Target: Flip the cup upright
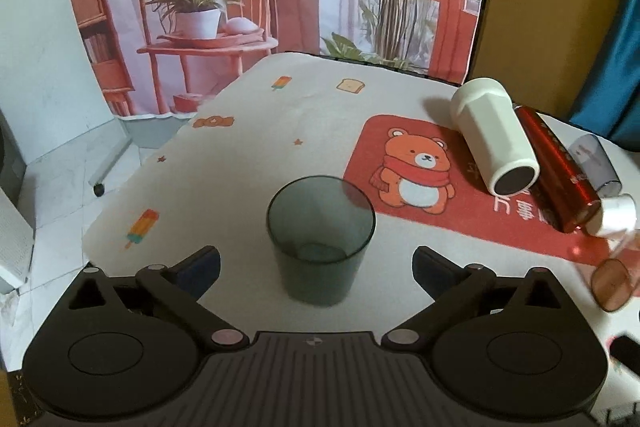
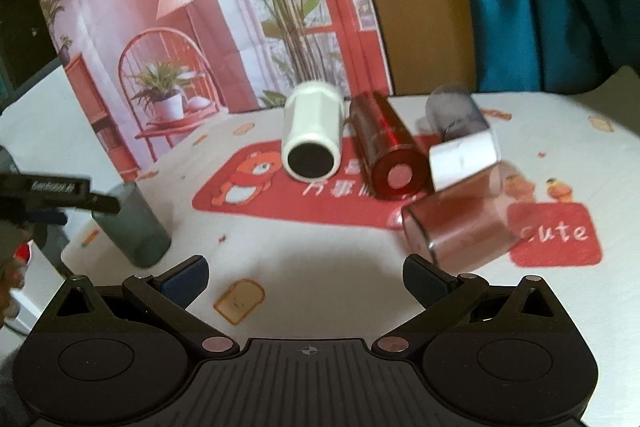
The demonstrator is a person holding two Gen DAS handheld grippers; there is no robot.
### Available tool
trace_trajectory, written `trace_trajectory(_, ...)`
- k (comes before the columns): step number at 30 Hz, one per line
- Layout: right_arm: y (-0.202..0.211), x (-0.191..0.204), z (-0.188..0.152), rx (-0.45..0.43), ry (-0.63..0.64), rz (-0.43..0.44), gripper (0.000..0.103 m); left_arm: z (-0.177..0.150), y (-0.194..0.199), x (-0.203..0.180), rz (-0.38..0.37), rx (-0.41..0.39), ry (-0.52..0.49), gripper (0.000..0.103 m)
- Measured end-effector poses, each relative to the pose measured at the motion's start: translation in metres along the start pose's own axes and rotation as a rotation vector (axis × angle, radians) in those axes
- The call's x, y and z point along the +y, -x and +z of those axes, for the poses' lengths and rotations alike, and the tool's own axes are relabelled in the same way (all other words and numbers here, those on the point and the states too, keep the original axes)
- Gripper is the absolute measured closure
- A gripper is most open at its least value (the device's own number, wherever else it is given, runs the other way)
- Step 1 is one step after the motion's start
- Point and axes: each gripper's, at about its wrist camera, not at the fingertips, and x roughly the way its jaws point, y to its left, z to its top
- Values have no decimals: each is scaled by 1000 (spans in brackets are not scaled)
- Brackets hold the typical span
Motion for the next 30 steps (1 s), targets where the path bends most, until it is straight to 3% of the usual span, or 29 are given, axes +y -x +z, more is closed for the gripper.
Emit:
trace_trajectory(4, 17, 5, 12, -11, -14, -14, 0, -6, 23, 7, 19, 0, 3, 0)
trace_trajectory(9, 39, 15, 22, 1, -36, -9, 0, -17, 52, 11, -16, -4, -12, 0)
trace_trajectory(26, 118, 59, 18, -55, 39, -91, 0, -61, 126, 27, -87, -59, -28, 0)
trace_trajectory(30, 129, 70, 14, -69, 81, -119, 0, -67, 137, 27, -59, -86, -18, 0)
